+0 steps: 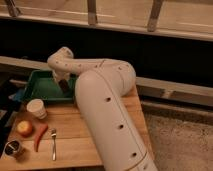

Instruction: Wipe tray with eraser

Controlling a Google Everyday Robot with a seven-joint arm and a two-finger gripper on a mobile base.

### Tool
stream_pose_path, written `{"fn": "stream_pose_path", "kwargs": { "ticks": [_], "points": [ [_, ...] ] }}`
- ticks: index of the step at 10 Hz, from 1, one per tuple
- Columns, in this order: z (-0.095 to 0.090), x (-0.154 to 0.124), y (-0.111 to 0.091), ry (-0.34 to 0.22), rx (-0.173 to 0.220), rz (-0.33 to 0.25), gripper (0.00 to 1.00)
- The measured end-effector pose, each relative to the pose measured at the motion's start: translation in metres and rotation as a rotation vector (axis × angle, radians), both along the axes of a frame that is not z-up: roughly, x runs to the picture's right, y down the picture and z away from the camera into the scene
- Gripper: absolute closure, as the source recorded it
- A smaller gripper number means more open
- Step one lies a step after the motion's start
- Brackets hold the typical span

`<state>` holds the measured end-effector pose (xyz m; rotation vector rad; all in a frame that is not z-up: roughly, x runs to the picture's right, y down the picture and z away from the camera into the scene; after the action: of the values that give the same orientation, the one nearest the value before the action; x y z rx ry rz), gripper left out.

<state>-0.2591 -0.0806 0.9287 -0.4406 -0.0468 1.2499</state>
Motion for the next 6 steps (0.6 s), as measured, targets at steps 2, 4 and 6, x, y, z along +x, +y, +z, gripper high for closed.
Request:
{"fn": "stream_pose_path", "kwargs": {
  "ticks": [2,4,6],
  "points": [
    [0.012,-0.013,-0.014,-0.026,0.020,-0.005,1.00],
    [0.013,-0.036,-0.013,-0.074,0.018,-0.020,1.00],
    [0.002,-0.050,0.005,-0.116,-0.013,-0.043,1.00]
  ]
}}
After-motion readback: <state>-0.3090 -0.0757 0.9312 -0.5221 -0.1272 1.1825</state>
